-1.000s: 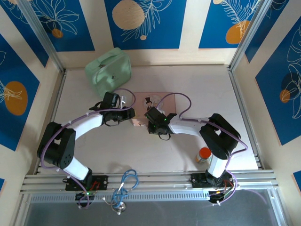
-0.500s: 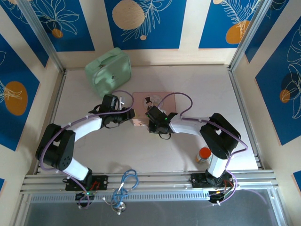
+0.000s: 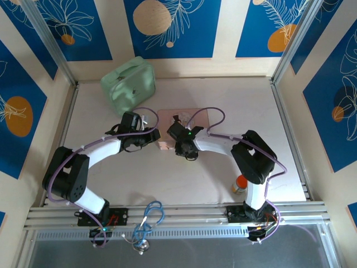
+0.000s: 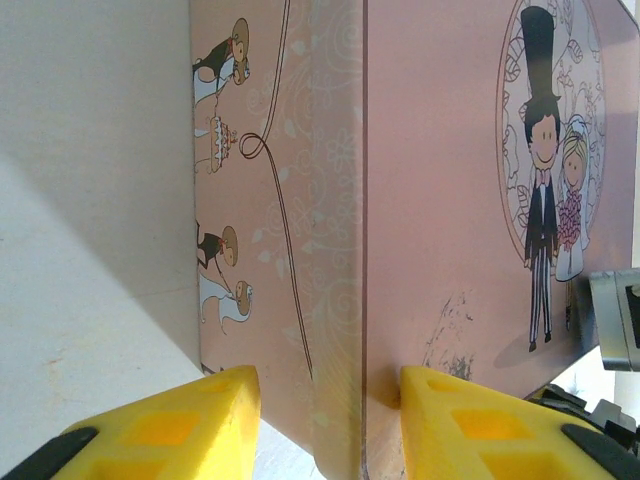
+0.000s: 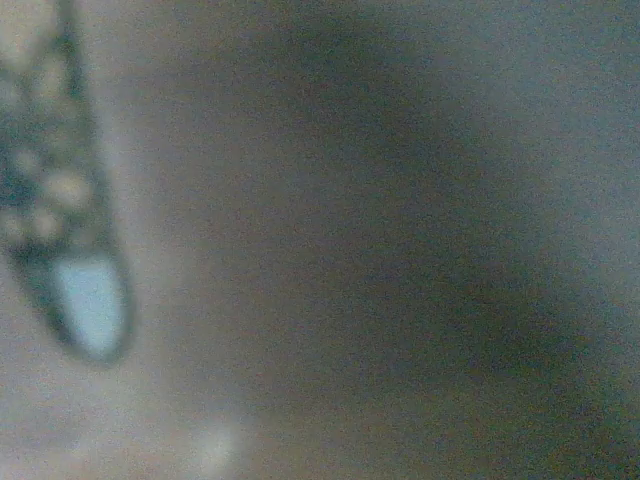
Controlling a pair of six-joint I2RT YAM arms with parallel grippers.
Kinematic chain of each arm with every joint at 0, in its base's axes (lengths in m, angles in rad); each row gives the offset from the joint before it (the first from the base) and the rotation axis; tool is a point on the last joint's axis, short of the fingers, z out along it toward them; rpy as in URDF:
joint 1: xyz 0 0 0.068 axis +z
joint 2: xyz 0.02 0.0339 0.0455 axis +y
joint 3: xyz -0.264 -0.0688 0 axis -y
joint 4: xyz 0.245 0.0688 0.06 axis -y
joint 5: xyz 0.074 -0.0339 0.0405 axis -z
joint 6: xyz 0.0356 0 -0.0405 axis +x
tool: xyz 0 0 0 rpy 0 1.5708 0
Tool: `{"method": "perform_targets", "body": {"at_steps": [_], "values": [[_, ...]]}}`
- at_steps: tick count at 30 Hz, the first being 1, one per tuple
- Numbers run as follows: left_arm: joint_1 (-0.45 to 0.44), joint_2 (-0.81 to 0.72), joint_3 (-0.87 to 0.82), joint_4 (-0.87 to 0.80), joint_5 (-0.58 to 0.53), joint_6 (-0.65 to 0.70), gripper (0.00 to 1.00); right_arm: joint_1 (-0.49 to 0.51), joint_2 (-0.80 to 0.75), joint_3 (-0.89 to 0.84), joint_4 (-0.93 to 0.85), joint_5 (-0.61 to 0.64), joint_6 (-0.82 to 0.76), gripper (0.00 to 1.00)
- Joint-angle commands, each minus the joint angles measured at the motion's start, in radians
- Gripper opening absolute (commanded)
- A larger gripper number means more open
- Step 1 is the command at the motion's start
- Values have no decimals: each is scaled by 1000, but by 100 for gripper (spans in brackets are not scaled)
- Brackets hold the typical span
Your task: Unlock the padlock with the key
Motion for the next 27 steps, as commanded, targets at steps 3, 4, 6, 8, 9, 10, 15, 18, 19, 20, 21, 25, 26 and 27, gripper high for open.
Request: {"method": "perform_targets", "body": {"at_steps": [3, 4, 6, 8, 9, 10, 15, 18, 19, 20, 21, 25, 26, 27], "values": [[15, -2, -1, -44, -23, 3, 40, 7, 18, 7, -114, 33, 22, 42], [15, -4, 1, -45, -25, 6, 40, 11, 1, -6, -87, 43, -5, 47], [15, -5, 5, -49, -27, 6, 40, 16, -41, -43, -18, 57, -75, 55], [15, -3, 10, -48, -26, 6, 40, 11, -78, -79, 62, 51, -176, 63], [15, -1, 13, -51, -26, 7, 40, 7, -103, -109, 126, 31, -247, 64], [15, 1, 17, -56, -24, 9, 40, 4, -135, -146, 199, 0, -322, 65], [16, -7, 32, -83, -32, 31, 40, -42, -266, -340, 492, -201, -533, 68], [16, -9, 34, -89, -40, 38, 40, -106, -272, -381, 556, -309, -568, 68], [15, -9, 34, -89, -42, 38, 40, -122, -268, -388, 574, -340, -576, 68], [15, -9, 34, -91, -41, 38, 40, -132, -263, -394, 587, -358, -579, 68], [15, -7, 35, -92, -40, 38, 40, -143, -257, -399, 601, -378, -582, 68], [15, -6, 41, -101, -40, 45, 40, -159, -230, -410, 643, -428, -597, 68], [15, -6, 43, -103, -40, 47, 40, -161, -224, -415, 653, -435, -597, 68], [15, -6, 45, -107, -42, 51, 40, -162, -218, -418, 658, -435, -594, 67]]}}
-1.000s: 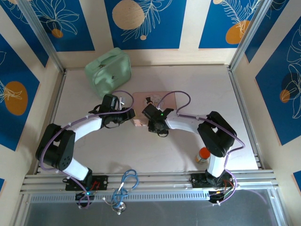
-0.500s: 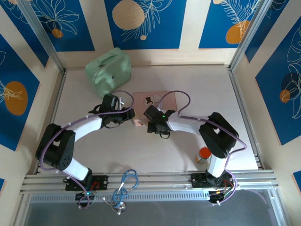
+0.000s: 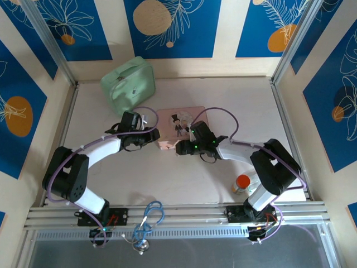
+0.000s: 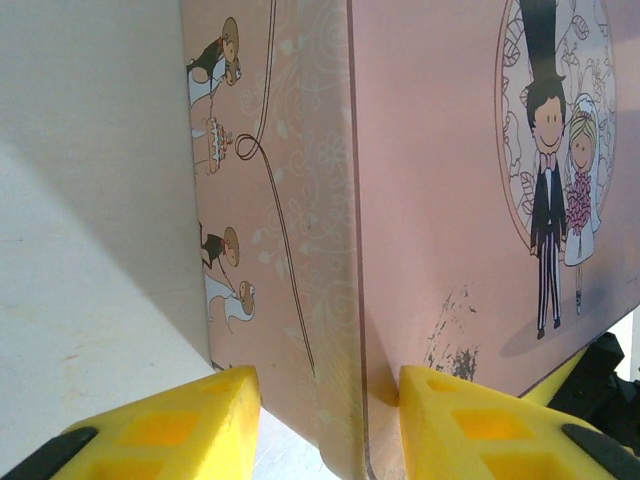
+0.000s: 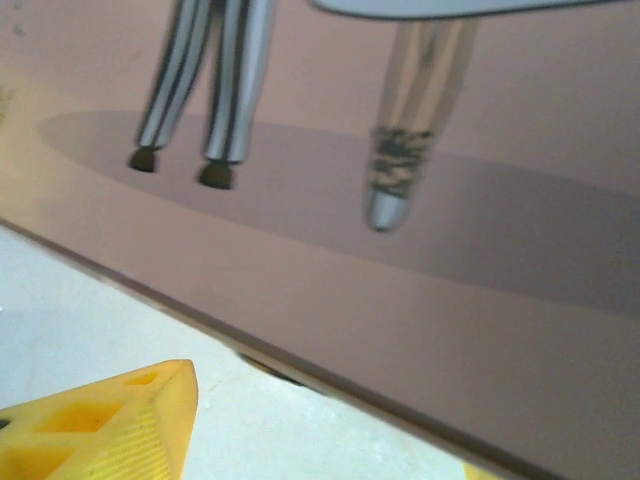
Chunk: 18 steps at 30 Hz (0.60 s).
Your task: Unlock the padlock with the key
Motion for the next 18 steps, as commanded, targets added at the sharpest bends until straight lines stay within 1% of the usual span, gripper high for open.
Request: {"method": "perform_targets", "body": {"at_steps": [1, 3, 8, 14, 18], "values": [[15, -5, 22, -60, -31, 28, 40, -5, 25, -19, 71, -81, -31, 67], [15, -4, 22, -61, -30, 31, 40, -12, 36, -21, 83, -97, -26, 67], [15, 0, 21, -60, -31, 31, 39, -11, 75, -11, 73, -85, -21, 66], [15, -1, 16, -54, -27, 31, 39, 2, 64, -4, 44, -59, 1, 55], [15, 1, 13, -47, -24, 28, 39, 13, 65, 0, 32, -39, 13, 44]]}}
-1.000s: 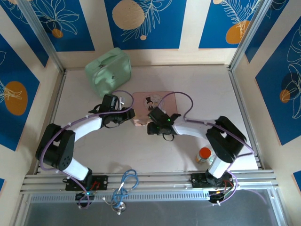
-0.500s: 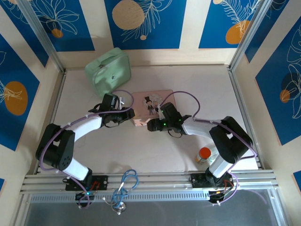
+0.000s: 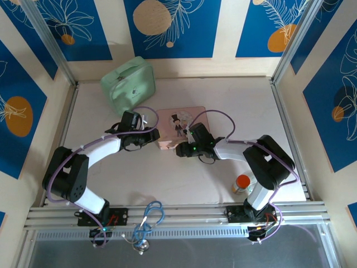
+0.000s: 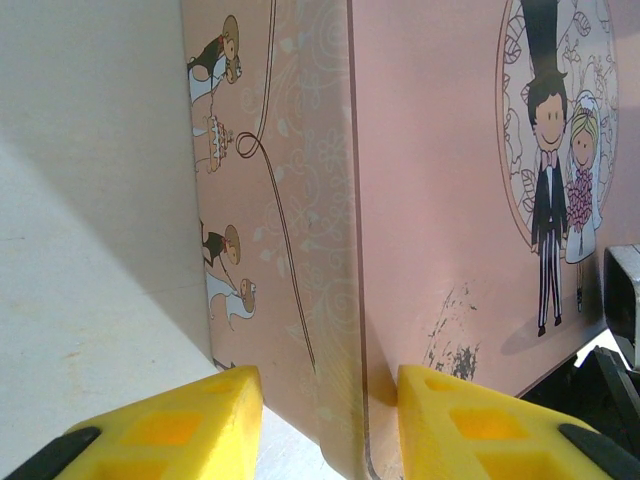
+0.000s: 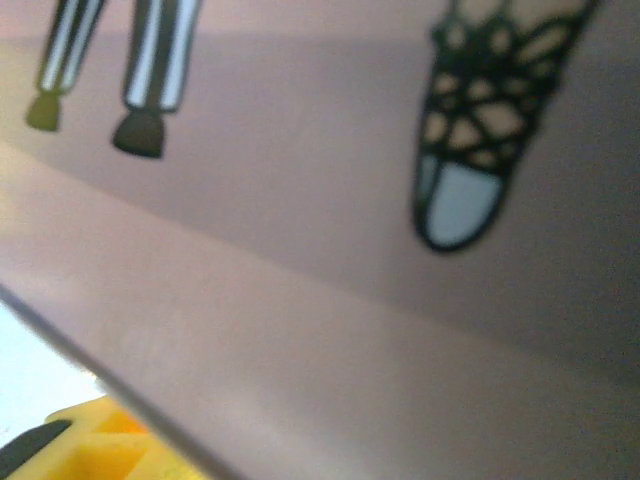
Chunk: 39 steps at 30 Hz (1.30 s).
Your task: Unlock the padlock with the key
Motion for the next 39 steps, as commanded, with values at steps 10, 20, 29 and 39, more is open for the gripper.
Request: {"method": "perform_targets", "body": {"at_steps": [10, 20, 29, 39], "values": [[15, 0, 3, -30, -24, 21, 38, 48, -6, 35, -96, 59, 48, 29], [17, -2, 0, -27, -25, 22, 38, 62, -23, -12, -1, 149, 113, 62], [17, 2, 7, -30, -22, 25, 38, 62, 7, -16, 35, 203, 74, 62], [18, 7, 0, -30, -21, 31, 37, 59, 14, -32, 111, 193, 27, 59]]}}
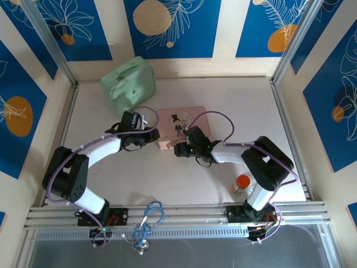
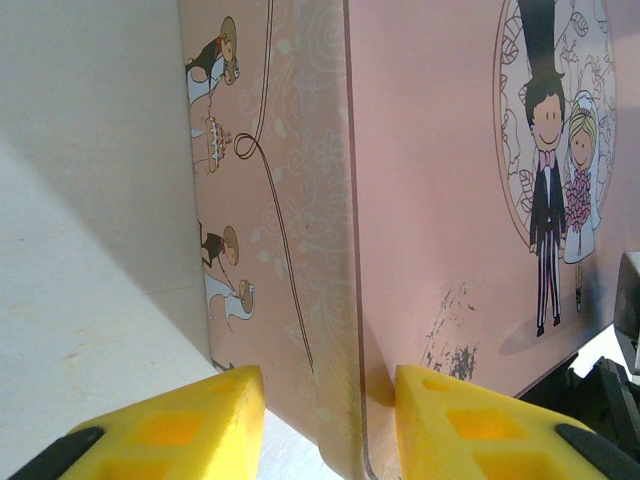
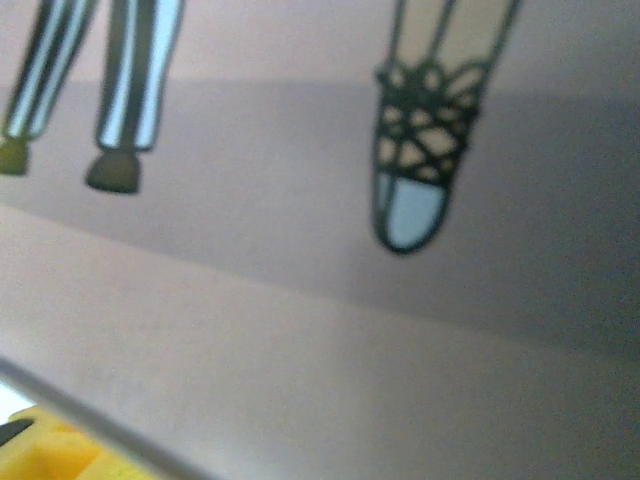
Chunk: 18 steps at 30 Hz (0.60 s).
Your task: Unlock the padlock with the key
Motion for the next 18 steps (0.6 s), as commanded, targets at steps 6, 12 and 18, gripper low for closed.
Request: {"method": "perform_targets", "body": {"at_steps": [6, 12, 18], "values": [[18, 9, 0, -37, -23, 39, 37, -3, 16, -16, 63, -17, -43, 52], [20, 10, 3, -39, -24, 39, 37, 2, 9, -16, 48, -22, -38, 37], [22, 2, 1, -45, -26, 43, 37, 13, -14, -18, 9, -15, -34, 25]]}}
